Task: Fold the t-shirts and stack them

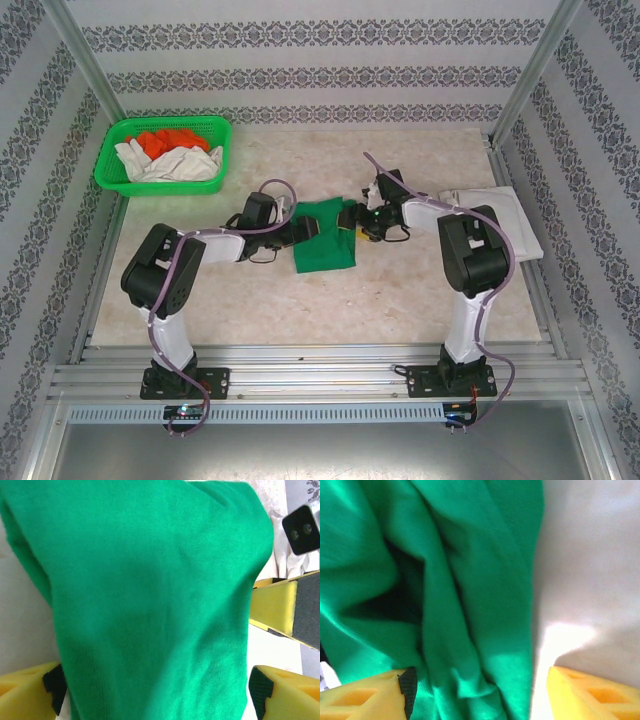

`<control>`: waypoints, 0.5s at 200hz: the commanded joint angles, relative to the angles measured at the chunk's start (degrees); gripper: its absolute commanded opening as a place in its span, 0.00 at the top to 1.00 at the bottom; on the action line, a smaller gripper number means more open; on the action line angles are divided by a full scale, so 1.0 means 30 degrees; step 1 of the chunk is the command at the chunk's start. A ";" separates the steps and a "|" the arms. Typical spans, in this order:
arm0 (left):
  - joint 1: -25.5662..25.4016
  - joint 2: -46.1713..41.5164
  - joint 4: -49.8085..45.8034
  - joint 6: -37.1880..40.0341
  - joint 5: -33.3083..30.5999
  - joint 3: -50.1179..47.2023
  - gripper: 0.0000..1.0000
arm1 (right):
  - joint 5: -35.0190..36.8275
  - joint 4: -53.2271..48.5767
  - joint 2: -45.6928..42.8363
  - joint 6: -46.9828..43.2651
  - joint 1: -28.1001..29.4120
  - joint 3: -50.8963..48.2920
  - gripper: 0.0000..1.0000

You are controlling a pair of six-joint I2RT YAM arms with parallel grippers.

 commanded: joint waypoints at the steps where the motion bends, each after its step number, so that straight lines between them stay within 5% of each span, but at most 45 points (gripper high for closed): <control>1: -0.0032 0.1033 0.0149 -0.0048 0.1050 0.0844 0.07 | -0.1054 0.0400 0.0772 -0.0241 0.0546 0.0442 0.32; 100: -0.0066 0.1966 0.0513 -0.0258 0.2233 0.1322 0.10 | -0.2396 0.3791 0.1127 0.0169 0.1730 0.0582 0.29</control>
